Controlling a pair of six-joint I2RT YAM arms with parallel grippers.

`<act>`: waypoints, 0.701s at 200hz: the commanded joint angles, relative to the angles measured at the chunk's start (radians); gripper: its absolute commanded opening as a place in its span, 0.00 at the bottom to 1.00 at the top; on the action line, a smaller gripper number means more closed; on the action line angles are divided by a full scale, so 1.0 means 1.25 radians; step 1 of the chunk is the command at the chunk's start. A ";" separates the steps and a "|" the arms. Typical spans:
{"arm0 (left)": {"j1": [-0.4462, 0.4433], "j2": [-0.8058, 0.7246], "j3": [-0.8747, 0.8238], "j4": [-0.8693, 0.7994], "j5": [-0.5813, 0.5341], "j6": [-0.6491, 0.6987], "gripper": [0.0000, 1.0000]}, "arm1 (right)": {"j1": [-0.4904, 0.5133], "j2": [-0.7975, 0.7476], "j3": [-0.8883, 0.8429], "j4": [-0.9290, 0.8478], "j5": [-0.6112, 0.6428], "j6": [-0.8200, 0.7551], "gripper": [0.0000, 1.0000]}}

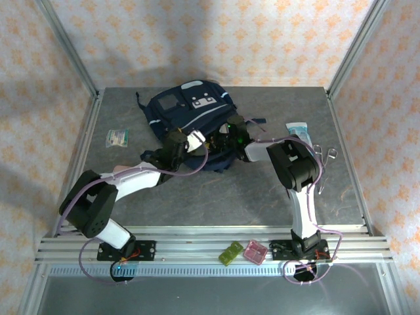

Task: Pack the student bag

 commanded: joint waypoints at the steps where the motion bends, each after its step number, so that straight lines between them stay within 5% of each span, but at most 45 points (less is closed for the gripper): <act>1: 0.006 0.004 0.027 0.082 -0.037 0.025 0.51 | 0.008 -0.052 -0.013 0.045 0.012 -0.004 0.33; 43: 0.006 -0.021 0.064 0.048 -0.034 0.008 0.00 | 0.008 -0.057 -0.032 0.052 0.018 -0.003 0.33; 140: 0.002 -0.166 0.136 0.041 0.000 -0.123 0.00 | 0.008 -0.031 -0.063 0.186 0.061 0.091 0.30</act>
